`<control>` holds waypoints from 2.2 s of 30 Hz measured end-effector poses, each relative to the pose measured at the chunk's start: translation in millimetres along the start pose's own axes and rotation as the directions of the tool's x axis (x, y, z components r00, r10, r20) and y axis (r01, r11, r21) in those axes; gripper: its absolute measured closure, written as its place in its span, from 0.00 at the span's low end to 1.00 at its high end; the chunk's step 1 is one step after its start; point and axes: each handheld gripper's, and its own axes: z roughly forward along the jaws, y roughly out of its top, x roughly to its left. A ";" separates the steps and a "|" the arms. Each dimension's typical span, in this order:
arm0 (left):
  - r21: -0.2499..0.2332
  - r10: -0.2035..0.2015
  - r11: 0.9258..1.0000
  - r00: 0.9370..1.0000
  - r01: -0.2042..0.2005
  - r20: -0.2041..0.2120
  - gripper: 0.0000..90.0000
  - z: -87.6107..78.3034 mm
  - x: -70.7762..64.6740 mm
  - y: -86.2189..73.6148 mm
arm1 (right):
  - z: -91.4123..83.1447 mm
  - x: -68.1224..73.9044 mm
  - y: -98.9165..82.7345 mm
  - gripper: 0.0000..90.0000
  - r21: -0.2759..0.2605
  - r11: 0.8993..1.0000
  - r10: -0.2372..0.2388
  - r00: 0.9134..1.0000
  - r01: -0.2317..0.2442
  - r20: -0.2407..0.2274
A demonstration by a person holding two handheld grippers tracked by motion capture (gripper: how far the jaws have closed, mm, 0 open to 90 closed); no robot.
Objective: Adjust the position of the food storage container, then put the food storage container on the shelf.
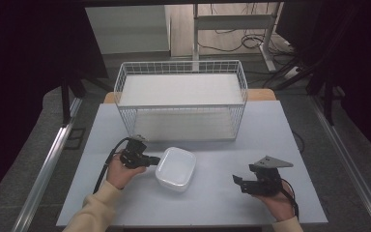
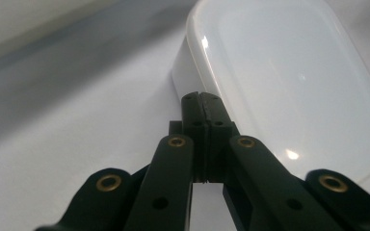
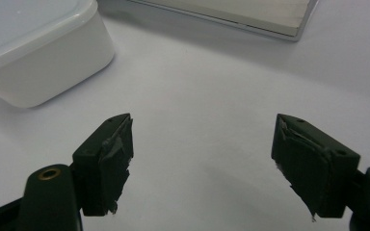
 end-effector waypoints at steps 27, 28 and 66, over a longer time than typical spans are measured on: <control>0.020 0.024 0.999 0.993 -0.026 0.115 1.00 10.3 -30.3 -16.8 | 0.5 0.4 0.0 0.25 0.003 1.000 0.000 1.000 0.000 0.001; 0.021 0.022 0.999 0.993 -0.024 0.118 1.00 11.2 -30.6 -17.2 | 0.5 0.4 -0.1 0.25 0.003 1.000 0.000 1.000 0.000 0.002; -0.208 -0.133 0.969 0.991 0.133 0.016 0.33 -40.0 -20.1 -41.2 | -4.5 3.2 3.1 0.23 -0.078 0.997 0.004 0.999 -0.006 -0.033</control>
